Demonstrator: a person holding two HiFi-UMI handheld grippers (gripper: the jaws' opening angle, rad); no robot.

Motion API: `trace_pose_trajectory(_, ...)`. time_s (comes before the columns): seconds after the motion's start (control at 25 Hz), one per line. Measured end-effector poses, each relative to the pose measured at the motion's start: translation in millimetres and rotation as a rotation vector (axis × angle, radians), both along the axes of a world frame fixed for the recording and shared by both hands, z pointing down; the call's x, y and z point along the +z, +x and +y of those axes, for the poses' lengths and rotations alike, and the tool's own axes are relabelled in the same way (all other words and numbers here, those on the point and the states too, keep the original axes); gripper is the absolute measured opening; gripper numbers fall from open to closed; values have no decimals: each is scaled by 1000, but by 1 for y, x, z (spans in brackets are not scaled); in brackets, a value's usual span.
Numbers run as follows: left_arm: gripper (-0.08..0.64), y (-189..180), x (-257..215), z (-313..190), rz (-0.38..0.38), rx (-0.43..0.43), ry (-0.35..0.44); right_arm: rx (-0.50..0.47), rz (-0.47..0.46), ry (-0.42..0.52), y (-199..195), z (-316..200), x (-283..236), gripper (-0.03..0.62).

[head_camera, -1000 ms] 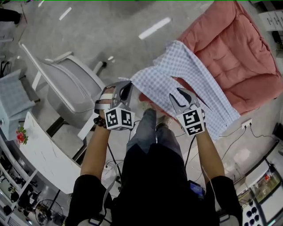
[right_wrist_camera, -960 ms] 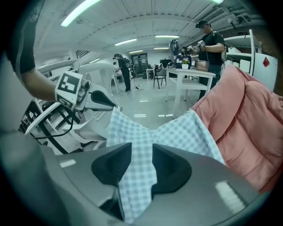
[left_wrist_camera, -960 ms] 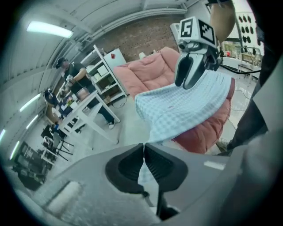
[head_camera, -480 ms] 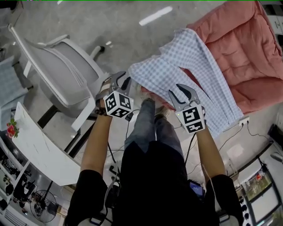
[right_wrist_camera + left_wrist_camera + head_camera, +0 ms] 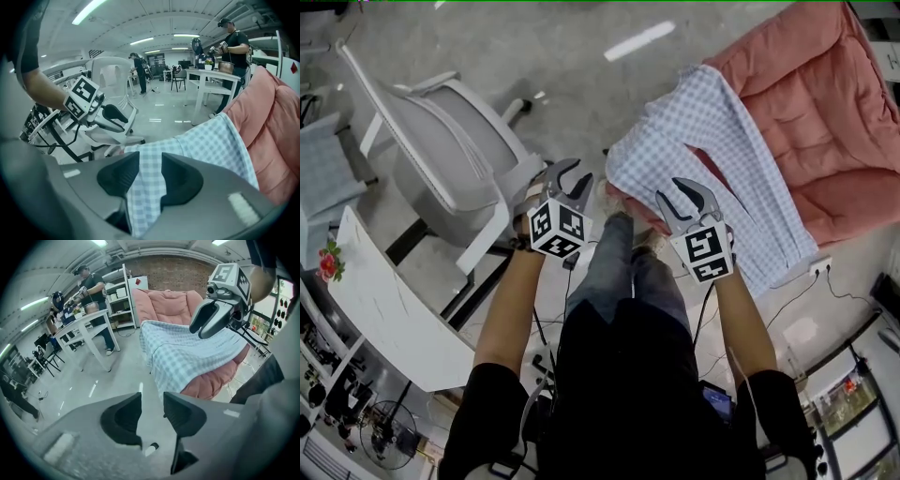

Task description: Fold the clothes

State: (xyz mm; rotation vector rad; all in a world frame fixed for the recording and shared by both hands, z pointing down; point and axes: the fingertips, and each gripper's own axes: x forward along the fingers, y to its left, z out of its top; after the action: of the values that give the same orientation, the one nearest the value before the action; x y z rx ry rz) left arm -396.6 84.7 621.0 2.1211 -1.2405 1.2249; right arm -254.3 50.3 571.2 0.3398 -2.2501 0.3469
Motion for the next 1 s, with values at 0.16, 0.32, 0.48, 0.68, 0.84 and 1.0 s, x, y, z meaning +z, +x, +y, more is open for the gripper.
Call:
trace_pose_trajectory(0.16,152,13,-18,-7,-8,33,14,33,9,26,27,-2,-10,152)
trace_pose_trajectory(0.32,146,38,-52,-15,-28,67,38,83,23,70,79,-6,-37,152)
trace_pose_trajectory(0.48,140,72,-101,-34,-49,120,94,184,40,119,148,-8,-71,152)
trace_pose_trajectory(0.68,138,142,-148,-37,-69,209,124,299,60,155,245,11,-110,152)
trace_pose_trajectory(0.84,133,216,-172,-39,-61,302,146,401,68,167,320,31,-126,152)
trace_pose_trajectory(1.0,129,291,-178,-40,-53,442,145,529,90,164,388,64,-133,152)
